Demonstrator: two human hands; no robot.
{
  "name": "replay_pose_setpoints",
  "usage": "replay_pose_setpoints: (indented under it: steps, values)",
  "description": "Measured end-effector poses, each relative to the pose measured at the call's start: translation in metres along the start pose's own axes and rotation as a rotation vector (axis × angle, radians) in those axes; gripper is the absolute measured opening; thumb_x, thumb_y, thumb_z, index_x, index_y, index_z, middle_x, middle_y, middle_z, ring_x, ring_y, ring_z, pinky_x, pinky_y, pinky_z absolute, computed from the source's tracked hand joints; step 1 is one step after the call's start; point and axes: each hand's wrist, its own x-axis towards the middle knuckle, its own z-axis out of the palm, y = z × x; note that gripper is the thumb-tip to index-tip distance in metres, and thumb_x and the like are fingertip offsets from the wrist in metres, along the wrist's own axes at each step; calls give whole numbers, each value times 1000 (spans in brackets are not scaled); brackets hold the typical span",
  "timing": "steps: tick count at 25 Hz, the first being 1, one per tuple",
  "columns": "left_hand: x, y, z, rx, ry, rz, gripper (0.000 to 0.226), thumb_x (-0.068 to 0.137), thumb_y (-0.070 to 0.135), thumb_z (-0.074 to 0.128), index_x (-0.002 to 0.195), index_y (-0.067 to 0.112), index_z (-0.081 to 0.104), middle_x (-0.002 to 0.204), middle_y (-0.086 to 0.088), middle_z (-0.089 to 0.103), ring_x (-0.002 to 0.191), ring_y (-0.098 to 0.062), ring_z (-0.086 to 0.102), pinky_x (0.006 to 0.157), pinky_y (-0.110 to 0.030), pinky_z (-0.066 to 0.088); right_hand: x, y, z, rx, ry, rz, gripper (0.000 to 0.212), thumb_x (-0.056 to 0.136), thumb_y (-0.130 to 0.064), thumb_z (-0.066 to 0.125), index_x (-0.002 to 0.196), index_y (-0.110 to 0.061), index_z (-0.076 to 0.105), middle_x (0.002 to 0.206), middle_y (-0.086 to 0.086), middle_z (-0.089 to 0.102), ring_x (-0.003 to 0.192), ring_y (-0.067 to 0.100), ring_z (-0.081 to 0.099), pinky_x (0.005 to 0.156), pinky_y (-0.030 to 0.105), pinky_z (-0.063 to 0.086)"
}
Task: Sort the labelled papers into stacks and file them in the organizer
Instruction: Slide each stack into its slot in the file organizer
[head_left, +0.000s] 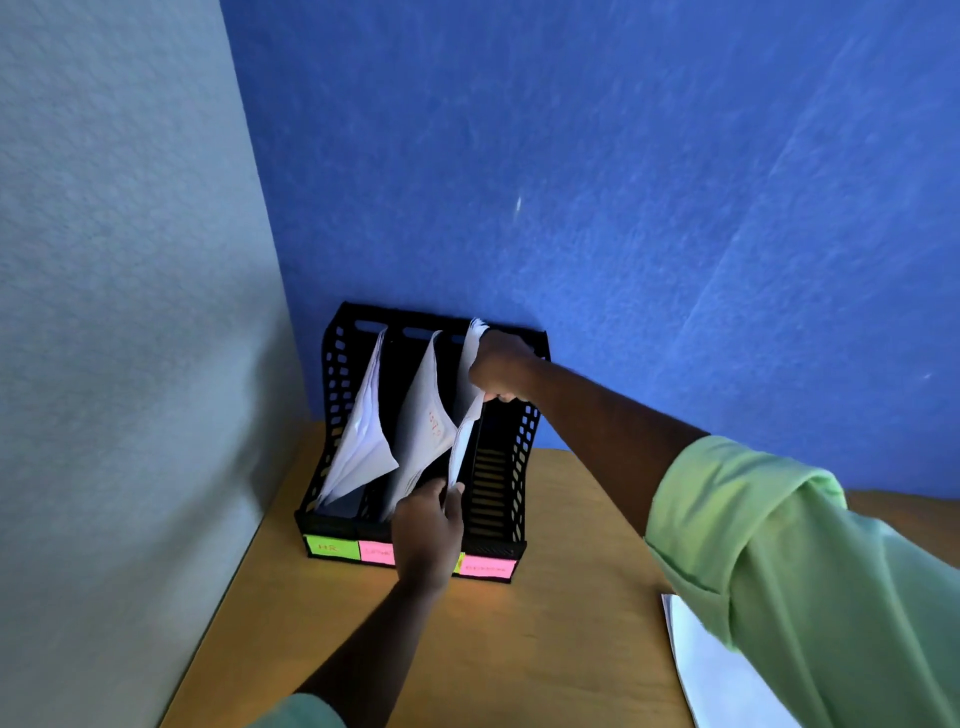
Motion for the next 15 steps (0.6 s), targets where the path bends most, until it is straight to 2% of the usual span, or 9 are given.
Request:
replay_pose_setpoints:
  steps: [1, 3, 5, 8, 12, 15]
  values:
    - [2, -1, 2, 5, -4, -17, 32, 94, 39, 51, 84, 15, 69, 66, -7, 70, 65, -26, 68, 58, -35, 54, 3, -1, 7, 94, 4, 43, 18, 95, -9, 62, 80, -12, 52, 62, 1, 53, 47, 15, 56, 45, 30, 42]
    - [5, -5, 5, 31, -4, -33, 28, 96, 30, 54, 84, 13, 71, 60, -8, 67, 58, -27, 64, 54, -33, 50, 5, 1, 15, 46, -69, 55, 11, 96, -11, 61, 86, -13, 62, 60, 0, 53, 63, 18, 58, 43, 28, 40]
    - [8, -7, 8, 28, 0, -59, 21, 95, 22, 59, 88, 9, 75, 61, -12, 68, 58, -29, 64, 56, -29, 44, 23, 6, 25, 184, -58, 81, 12, 94, 0, 53, 88, -9, 58, 58, 3, 60, 54, 19, 61, 46, 22, 49]
    - [12, -5, 11, 14, 5, -73, 21, 94, 18, 61, 89, 4, 76, 66, -14, 71, 63, -29, 67, 59, -25, 39, 32, 9, 31, 199, 1, 78, 6, 95, -4, 55, 94, -8, 51, 62, 10, 62, 39, 15, 61, 46, 30, 58]
    - [21, 3, 16, -9, -34, -97, 24, 94, 21, 61, 84, 4, 74, 65, -15, 70, 65, -31, 67, 60, -25, 34, 35, 17, 31, 268, 71, 90, 7, 86, -6, 62, 84, 0, 65, 64, 14, 69, 47, 23, 70, 49, 38, 63]
    - [22, 2, 24, 27, -85, -74, 29, 94, 30, 58, 76, 9, 69, 58, -12, 65, 61, -32, 64, 55, -30, 35, 32, 30, 29, 98, 170, 36, 8, 73, -9, 60, 65, -8, 59, 56, 5, 63, 46, 19, 65, 42, 19, 47]
